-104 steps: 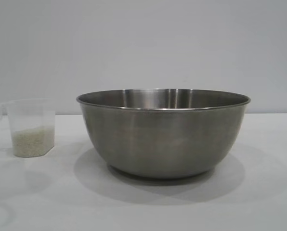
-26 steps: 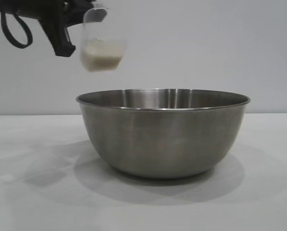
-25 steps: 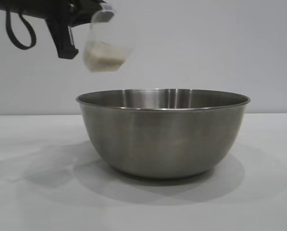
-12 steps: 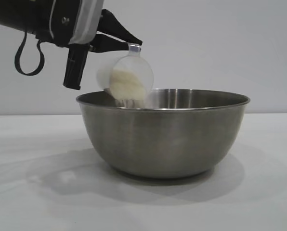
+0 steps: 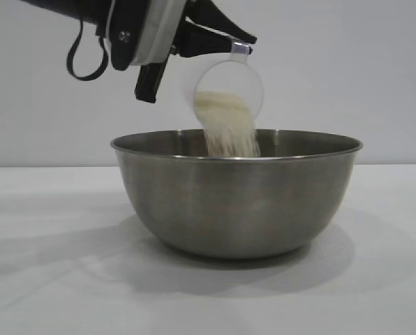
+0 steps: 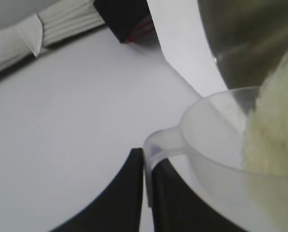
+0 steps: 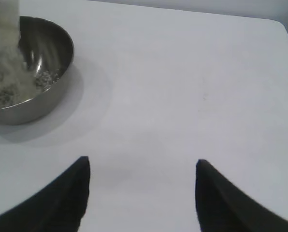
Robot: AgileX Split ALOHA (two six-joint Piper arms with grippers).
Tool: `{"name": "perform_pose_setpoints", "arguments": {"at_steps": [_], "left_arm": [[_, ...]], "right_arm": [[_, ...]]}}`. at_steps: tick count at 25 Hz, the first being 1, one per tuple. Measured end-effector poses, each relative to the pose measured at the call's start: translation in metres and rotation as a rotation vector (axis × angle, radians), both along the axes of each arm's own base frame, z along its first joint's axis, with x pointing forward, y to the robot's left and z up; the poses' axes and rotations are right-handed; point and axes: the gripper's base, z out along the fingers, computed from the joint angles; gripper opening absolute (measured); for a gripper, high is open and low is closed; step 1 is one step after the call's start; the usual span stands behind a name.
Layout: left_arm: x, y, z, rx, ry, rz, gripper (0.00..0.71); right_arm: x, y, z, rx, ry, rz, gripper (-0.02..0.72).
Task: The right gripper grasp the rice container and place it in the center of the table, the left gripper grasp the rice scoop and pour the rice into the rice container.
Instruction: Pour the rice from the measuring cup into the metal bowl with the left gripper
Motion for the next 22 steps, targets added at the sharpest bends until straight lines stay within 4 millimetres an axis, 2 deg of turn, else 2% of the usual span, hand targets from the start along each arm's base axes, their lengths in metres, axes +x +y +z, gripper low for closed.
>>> {"name": "perform_pose_setpoints", "arguments": {"at_steps": [6,12,18,20,22], "left_arm": [[0.001,0.000,0.001,0.117,-0.091,-0.043,0.000],[-0.003,0.001,0.012,0.126,-0.136,-0.060,0.000],[-0.003,0.001,0.014,0.126,-0.141,-0.061,0.000],[-0.002,0.001,0.014,0.103,-0.095,-0.045,0.000],[-0.001,0.001,0.015,0.029,0.034,0.007,0.000]], "right_arm": [[0.000,0.000,0.000,0.000,0.000,0.000,0.401],[0.000,0.000,0.000,0.000,0.000,0.000,0.401],[0.000,0.000,0.000,0.002,0.000,0.001,0.401],[0.000,0.000,0.000,0.002,0.000,0.001,0.401],[0.000,0.000,0.000,0.002,0.000,0.001,0.401]]}}
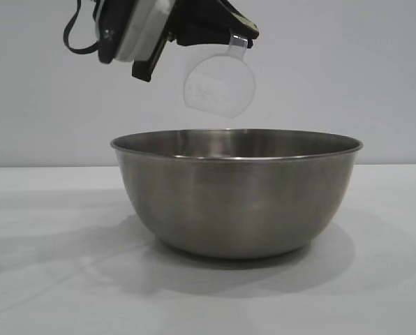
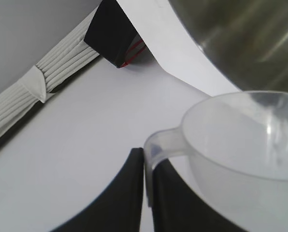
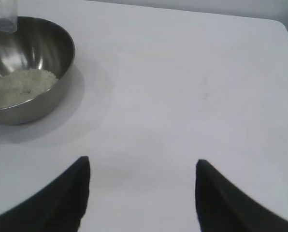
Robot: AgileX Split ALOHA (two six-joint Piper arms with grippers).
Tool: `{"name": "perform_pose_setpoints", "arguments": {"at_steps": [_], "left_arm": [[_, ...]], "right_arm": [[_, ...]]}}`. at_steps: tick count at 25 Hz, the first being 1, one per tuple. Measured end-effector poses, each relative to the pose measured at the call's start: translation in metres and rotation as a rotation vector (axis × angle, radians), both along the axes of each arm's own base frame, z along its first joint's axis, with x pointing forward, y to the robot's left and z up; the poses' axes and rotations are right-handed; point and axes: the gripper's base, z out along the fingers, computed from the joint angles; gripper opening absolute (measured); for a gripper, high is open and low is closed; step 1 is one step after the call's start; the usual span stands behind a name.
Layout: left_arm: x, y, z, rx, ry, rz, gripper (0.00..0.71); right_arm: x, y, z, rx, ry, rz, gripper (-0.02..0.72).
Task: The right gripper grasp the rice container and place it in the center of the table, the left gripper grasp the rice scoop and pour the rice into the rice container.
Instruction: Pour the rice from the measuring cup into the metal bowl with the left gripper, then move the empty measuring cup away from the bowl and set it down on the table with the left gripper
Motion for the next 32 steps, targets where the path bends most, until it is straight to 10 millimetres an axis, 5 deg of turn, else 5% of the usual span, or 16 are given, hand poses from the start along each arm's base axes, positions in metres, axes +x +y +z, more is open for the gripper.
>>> {"name": "perform_pose_setpoints", "arguments": {"at_steps": [8,14,18,25,32], "left_arm": [[0.013,0.005,0.012,-0.550,0.748,0.311,0.000],[0.017,0.019,0.001,-0.980,1.259,0.539,0.000],[0.012,0.051,-0.024,-1.135,1.341,0.674,0.000],[-0.008,0.149,-0.054,-1.663,1.358,0.819,0.000],[-0.026,0.173,-0.086,-1.693,1.288,1.052,0.000]], "right_arm": [[0.000,0.000,0.000,0.000,0.000,0.000,0.401],[0.000,0.000,0.000,0.000,0.000,0.000,0.401],[0.000,0.000,0.000,0.000,0.000,0.000,0.401],[0.000,0.000,0.000,0.001,0.000,0.001,0.401],[0.000,0.000,0.000,0.001,0.000,0.001,0.401]]}}
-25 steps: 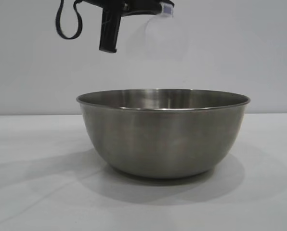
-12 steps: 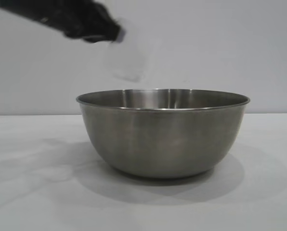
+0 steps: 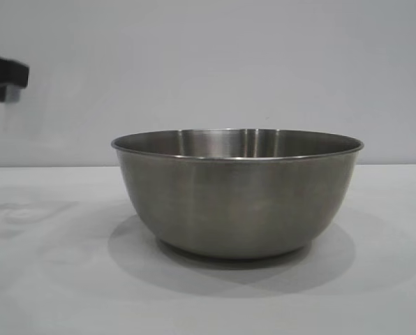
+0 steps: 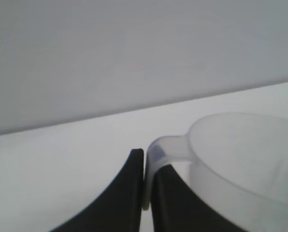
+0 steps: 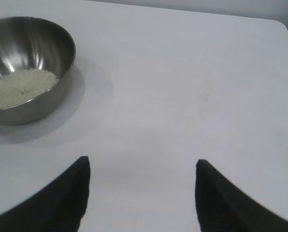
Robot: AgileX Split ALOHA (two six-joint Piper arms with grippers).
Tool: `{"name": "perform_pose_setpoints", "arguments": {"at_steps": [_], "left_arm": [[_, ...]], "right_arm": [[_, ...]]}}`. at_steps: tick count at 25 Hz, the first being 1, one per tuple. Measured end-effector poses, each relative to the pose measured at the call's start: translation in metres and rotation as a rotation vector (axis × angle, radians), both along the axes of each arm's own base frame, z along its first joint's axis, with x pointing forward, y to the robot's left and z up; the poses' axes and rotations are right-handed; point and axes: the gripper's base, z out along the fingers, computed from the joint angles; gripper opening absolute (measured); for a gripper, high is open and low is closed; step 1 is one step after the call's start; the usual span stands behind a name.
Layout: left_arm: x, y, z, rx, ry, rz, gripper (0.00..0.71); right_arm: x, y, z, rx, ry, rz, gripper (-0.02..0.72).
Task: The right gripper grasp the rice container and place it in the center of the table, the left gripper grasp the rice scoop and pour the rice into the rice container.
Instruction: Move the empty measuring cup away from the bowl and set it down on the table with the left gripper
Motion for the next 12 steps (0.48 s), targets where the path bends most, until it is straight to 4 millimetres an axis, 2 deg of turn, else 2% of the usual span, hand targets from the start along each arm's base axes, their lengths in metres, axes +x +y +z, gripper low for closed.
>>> {"name": "perform_pose_setpoints", "arguments": {"at_steps": [6,12], "left_arm": [[-0.001,0.002,-0.026,0.011,0.091,0.018,0.000],[-0.002,0.003,-0.039,0.018,0.133,0.022,0.000]], "right_arm": [[0.000,0.000,0.000,0.000,0.000,0.000,0.401],[0.000,0.000,0.000,0.000,0.000,0.000,0.401]]}}
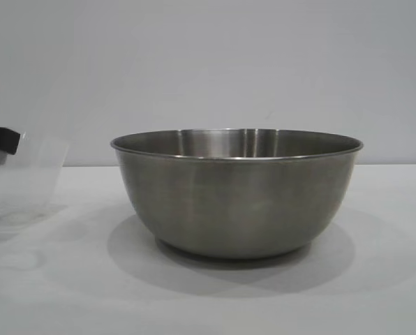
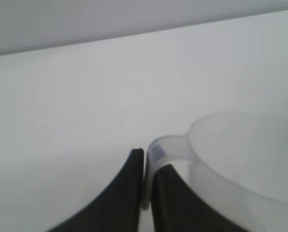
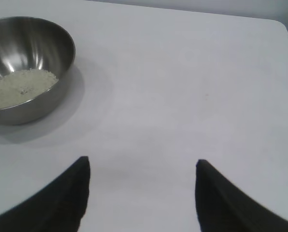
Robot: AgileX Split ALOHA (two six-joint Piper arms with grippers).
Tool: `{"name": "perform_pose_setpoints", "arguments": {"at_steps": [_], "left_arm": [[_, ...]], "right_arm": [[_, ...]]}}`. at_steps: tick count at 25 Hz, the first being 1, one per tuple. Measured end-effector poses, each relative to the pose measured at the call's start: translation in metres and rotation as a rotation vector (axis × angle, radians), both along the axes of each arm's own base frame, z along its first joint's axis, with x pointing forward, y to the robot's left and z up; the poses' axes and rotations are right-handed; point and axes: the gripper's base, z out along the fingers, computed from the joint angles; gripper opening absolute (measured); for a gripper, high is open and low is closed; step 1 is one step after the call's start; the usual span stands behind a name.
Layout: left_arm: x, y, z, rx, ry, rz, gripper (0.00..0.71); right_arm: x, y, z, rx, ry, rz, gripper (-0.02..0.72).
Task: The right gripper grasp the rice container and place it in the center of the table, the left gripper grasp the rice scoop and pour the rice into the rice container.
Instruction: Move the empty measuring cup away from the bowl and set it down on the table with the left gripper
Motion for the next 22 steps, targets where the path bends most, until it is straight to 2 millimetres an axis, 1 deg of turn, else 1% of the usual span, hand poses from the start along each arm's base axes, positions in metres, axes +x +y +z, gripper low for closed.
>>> {"name": "perform_pose_setpoints", "arguments": {"at_steps": [2,3,4,5,6,7,9,10,11,13,16,19,22], "left_arm": [[0.000,0.000,-0.002,0.003,0.007,0.000,0.000],[-0.001,0.000,-0.003,0.003,0.011,0.000,0.050],[-0.002,0.000,-0.004,0.004,0.015,0.000,0.050],[-0.004,0.001,-0.005,0.005,0.023,0.000,0.103],[-0.006,0.001,-0.006,0.006,0.031,0.000,0.130],[-0.009,0.001,-0.007,0.008,0.041,0.000,0.114],[-0.015,0.002,-0.009,0.010,0.060,0.000,0.114],[-0.018,0.003,-0.011,0.012,0.072,0.000,0.155],[-0.021,0.003,-0.012,0.014,0.083,0.000,0.140],[-0.028,0.004,-0.012,0.016,0.098,0.000,0.140],[-0.036,0.007,-0.004,0.013,0.088,0.025,0.140],[-0.040,0.012,0.007,0.006,0.057,0.061,0.140],[-0.039,0.021,0.013,0.002,0.032,0.093,0.140]], "right_arm": [[0.000,0.000,0.000,0.000,0.000,0.000,0.401],[0.000,0.000,0.000,0.000,0.000,0.000,0.401],[0.000,0.000,0.000,0.000,0.000,0.000,0.401],[0.000,0.000,0.000,0.000,0.000,0.000,0.401],[0.000,0.000,0.000,0.000,0.000,0.000,0.401],[0.000,0.000,0.000,0.000,0.000,0.000,0.401],[0.000,0.000,0.000,0.000,0.000,0.000,0.401],[0.000,0.000,0.000,0.000,0.000,0.000,0.401],[0.000,0.000,0.000,0.000,0.000,0.000,0.401],[0.000,0.000,0.000,0.000,0.000,0.000,0.401],[0.000,0.000,0.000,0.000,0.000,0.000,0.401],[0.000,0.000,0.000,0.000,0.000,0.000,0.401],[0.000,0.000,0.000,0.000,0.000,0.000,0.401]]}}
